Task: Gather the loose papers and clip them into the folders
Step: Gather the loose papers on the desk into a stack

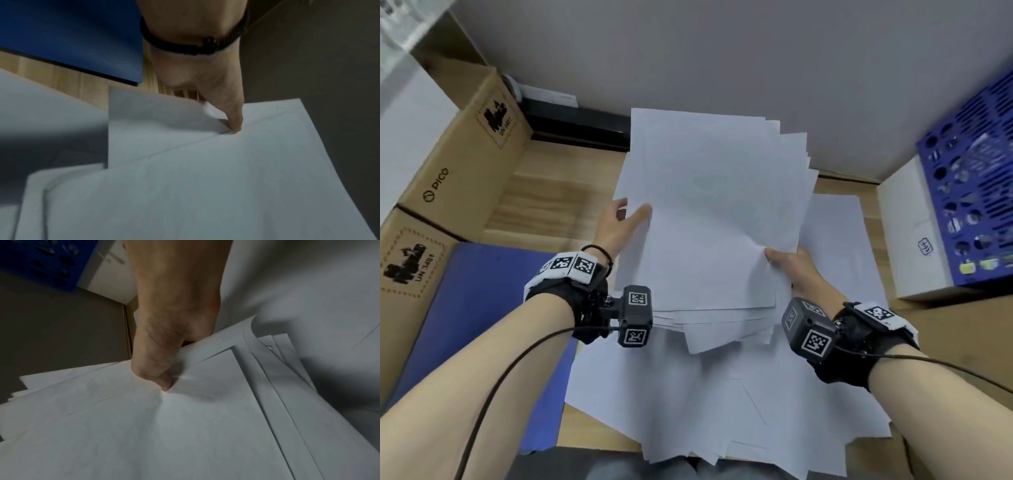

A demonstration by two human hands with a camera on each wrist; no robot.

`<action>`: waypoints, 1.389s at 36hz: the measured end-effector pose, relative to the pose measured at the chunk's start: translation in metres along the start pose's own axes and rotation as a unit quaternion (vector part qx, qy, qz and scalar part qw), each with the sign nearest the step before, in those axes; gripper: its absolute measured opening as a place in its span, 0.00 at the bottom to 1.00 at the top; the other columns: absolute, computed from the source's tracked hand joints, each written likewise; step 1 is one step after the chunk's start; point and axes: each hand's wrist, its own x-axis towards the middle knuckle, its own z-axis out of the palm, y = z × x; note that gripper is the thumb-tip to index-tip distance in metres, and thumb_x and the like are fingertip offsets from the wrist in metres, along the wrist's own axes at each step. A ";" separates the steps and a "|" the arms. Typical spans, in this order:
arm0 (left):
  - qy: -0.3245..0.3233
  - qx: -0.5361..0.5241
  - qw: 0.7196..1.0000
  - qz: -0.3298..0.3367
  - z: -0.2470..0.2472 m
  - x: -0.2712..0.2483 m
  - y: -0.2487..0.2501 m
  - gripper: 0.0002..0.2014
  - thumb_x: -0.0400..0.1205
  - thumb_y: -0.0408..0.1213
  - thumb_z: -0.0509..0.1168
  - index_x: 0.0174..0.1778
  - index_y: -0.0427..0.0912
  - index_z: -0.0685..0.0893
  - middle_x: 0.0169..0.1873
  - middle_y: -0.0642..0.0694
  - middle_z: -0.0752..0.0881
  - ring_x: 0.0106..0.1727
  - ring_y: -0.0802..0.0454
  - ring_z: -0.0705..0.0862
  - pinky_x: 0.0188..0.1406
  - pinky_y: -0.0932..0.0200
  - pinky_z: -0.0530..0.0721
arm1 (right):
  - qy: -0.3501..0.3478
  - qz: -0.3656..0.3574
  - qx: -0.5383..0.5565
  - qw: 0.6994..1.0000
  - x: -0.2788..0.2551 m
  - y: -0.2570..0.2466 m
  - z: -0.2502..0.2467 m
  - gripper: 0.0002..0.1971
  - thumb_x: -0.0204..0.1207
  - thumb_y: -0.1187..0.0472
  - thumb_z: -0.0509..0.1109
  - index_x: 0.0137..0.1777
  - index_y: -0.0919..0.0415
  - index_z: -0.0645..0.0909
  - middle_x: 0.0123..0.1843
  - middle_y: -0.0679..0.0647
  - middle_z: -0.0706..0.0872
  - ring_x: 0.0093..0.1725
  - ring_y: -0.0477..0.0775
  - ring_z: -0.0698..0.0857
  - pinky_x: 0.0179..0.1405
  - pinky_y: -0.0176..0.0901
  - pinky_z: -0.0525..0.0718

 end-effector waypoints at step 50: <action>-0.069 -0.154 0.979 0.112 0.011 -0.026 0.058 0.26 0.65 0.36 0.82 0.59 0.47 0.85 0.56 0.48 0.89 0.58 0.52 0.88 0.64 0.46 0.84 | 0.037 -0.101 -0.015 0.994 -0.004 -0.062 0.042 0.16 0.70 0.78 0.51 0.41 0.58 0.72 0.42 0.53 0.76 0.41 0.51 0.70 0.38 0.39 0.69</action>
